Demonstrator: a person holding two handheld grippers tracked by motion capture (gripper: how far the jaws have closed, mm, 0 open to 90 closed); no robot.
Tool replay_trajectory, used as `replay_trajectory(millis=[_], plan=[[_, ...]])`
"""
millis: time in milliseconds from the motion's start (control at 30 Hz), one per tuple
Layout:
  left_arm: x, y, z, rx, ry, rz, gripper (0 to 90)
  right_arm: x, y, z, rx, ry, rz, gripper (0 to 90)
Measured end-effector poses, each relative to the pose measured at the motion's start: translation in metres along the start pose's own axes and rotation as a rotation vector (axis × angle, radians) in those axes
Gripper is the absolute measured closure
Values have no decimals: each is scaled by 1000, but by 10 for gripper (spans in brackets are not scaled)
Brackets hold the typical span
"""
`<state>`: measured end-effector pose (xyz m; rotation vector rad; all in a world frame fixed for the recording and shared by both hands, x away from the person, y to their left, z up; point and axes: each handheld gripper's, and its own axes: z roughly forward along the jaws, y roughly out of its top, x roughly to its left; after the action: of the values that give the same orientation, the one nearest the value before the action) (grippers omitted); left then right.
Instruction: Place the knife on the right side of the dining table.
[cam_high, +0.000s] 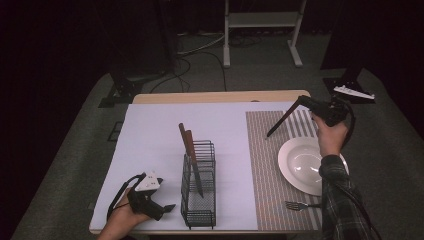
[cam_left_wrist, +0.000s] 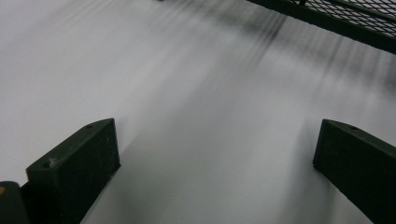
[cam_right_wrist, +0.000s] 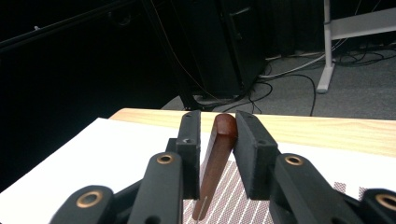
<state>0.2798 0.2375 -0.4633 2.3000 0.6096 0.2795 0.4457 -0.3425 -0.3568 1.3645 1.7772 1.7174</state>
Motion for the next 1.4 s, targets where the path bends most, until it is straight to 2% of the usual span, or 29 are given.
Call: replay_trajectory(millis=[67, 267, 733, 967, 1400], plan=[[0, 0, 0, 0, 0, 0, 0, -1, 0, -1, 1, 1, 1, 707], [0, 0, 0, 0, 0, 1, 0, -6, -3, -3, 12, -20, 7, 609], [0, 0, 0, 0, 0, 1, 0, -13, -8, -7, 57, -91, -35, 501], [0, 0, 0, 0, 0, 1, 0, -17, -13, -7, 68, -110, -37, 436], [0, 0, 0, -1, 0, 0, 0, -31, -27, -9, 106, -175, -35, 345]])
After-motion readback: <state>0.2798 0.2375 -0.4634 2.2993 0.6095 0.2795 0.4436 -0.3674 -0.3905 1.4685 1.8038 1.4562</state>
